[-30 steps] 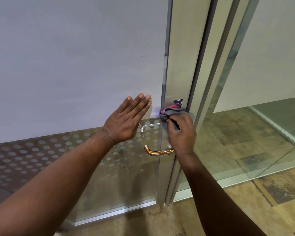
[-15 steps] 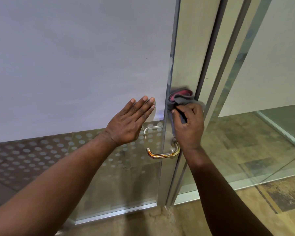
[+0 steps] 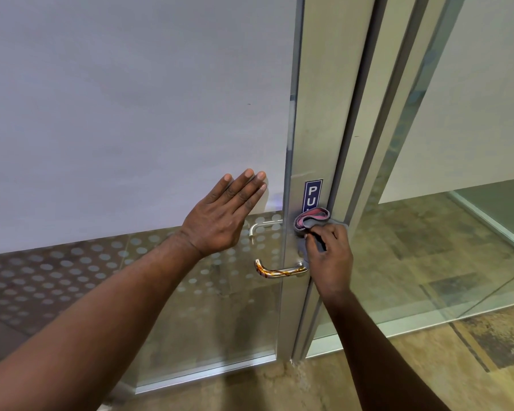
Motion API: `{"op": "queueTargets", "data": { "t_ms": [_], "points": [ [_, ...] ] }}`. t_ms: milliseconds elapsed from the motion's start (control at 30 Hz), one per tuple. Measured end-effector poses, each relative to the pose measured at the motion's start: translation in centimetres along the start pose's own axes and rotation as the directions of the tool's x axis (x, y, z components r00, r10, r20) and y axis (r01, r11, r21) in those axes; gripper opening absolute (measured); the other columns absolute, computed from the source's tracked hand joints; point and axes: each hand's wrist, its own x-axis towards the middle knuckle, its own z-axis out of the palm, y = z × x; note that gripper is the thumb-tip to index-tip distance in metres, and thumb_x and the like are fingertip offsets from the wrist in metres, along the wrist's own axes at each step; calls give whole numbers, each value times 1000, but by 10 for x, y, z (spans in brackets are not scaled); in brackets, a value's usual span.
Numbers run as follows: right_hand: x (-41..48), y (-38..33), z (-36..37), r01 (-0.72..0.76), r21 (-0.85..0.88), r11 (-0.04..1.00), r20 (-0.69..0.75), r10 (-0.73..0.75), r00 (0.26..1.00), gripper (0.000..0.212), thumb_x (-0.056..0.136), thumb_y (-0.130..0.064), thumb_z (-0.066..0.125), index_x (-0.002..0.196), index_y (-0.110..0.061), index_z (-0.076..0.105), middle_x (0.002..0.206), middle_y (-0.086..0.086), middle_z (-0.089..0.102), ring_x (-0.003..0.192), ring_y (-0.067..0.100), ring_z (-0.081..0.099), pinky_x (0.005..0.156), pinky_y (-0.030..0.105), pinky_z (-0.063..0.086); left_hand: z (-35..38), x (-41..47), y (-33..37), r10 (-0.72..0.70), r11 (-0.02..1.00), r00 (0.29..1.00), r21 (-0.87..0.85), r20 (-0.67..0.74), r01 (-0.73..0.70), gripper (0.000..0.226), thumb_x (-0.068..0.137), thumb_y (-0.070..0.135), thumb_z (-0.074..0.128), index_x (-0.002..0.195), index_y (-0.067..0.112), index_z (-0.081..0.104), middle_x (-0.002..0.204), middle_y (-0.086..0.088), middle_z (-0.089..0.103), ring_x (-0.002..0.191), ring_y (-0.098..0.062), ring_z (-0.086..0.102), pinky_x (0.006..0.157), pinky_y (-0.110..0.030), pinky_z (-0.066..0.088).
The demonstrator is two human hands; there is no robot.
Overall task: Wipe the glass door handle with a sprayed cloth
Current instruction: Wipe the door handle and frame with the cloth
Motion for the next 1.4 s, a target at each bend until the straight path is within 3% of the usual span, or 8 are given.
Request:
{"op": "queueTargets", "data": {
  "t_ms": [200,367,533,733,833,967,1067,1400],
  "points": [
    [-8,-4,2,-121,137,983,-30,126,992,20,86,-6,76,106,-8,76,109,1,61,96,15,65,87,39,59,-1,0,0,-1,1000,1000,-8,7,1,74,88,6,55,158,5,31,167,-13,21,156,-26,18,128,-42,4],
    [-20,0,-5,-132,58,990,73,128,989,31,84,-11,80,114,-7,73,114,3,64,103,14,63,92,23,50,-3,0,0,-5,1000,1000,-26,23,6,75,89,4,51,160,5,28,168,-12,20,156,-26,17,129,-42,2],
    [-19,12,-20,-178,72,981,200,161,966,34,84,1,74,117,-5,73,117,8,67,105,19,65,97,33,52,-5,0,0,-7,999,999,-48,35,9,74,89,4,50,160,5,27,168,-13,20,157,-24,15,129,-41,-1],
    [-21,20,-37,-195,67,978,379,156,912,54,76,11,66,124,-13,71,114,2,65,95,-3,62,87,3,42,-5,-1,-1,-18,996,999,-82,51,22,76,90,4,50,161,6,23,169,-11,13,158,-23,9,129,-41,-3],
    [-32,27,-42,-197,33,980,469,159,869,62,74,8,69,132,-15,66,122,-1,65,108,11,65,93,3,41,-5,-1,-1,-20,996,998,-91,63,25,75,91,5,46,161,6,21,169,-11,11,158,-23,5,129,-41,-3],
    [-33,28,-45,-84,-1,996,520,72,851,66,80,-5,74,141,-25,60,137,-10,59,123,8,58,103,17,44,-5,-1,0,-20,995,998,-92,58,25,74,90,5,46,161,6,22,169,-11,11,158,-23,1,129,-41,-2],
    [-28,20,-41,88,-123,989,583,0,813,61,83,-21,76,139,-38,59,114,-14,54,109,7,55,85,22,46,-5,0,0,-14,996,998,-93,57,19,74,90,5,47,160,5,24,169,-12,12,158,-23,6,129,-42,-1],
    [-47,-37,5,261,-187,947,619,-92,780,44,84,-34,78,127,-25,72,112,3,67,99,23,67,78,23,40,-5,0,-1,-2,995,1000,-101,21,4,72,90,1,49,159,3,29,167,-15,25,156,-28,20,129,-43,3]
  ]
}}
